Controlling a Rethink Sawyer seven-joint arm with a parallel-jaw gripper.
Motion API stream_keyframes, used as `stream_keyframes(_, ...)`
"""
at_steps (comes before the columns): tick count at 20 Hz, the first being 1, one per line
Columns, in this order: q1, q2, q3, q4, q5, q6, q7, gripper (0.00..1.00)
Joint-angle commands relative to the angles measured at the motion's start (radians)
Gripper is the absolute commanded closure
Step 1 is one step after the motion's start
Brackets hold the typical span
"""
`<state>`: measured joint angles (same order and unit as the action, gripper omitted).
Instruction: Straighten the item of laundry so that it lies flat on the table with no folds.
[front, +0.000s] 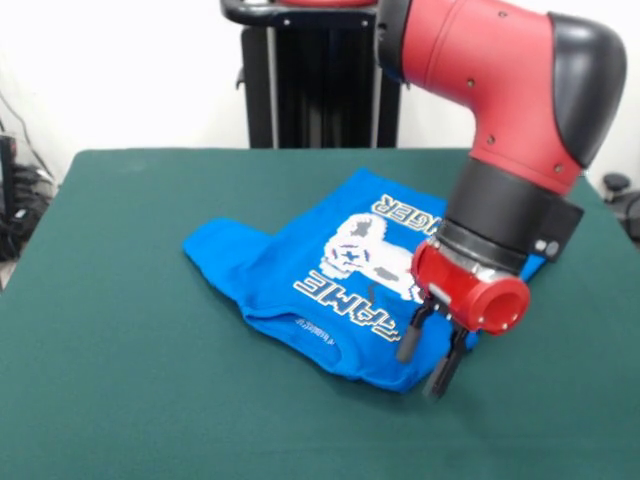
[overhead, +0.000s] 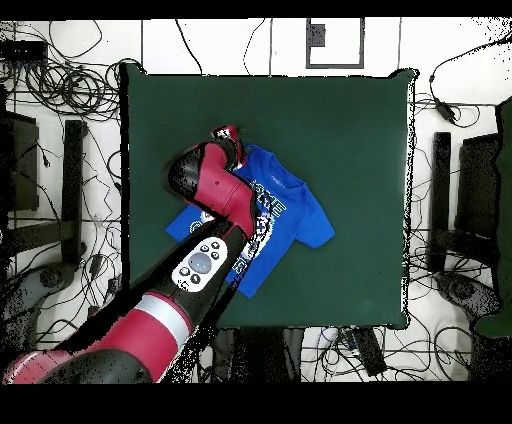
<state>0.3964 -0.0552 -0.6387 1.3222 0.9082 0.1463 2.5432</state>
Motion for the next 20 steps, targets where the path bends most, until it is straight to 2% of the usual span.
stream_keyframes(1,-0.111,-0.271,0.333,0.225,-0.190,-0.024,-0.107,0.00)
stream_keyframes(3,-0.222,-0.365,0.485,0.313,-0.334,-0.084,-0.215,0.00)
stream_keyframes(5,-0.264,-0.412,0.538,0.342,-0.445,-0.088,-0.239,0.00)
stream_keyframes(9,-0.303,-0.466,0.594,0.371,-0.592,-0.075,-0.160,0.00)
stream_keyframes(15,-0.407,-0.475,0.717,0.383,-0.807,-0.095,-0.119,0.00)
stream_keyframes(20,-0.374,-0.444,0.700,0.345,-0.883,-0.122,-0.035,0.00)
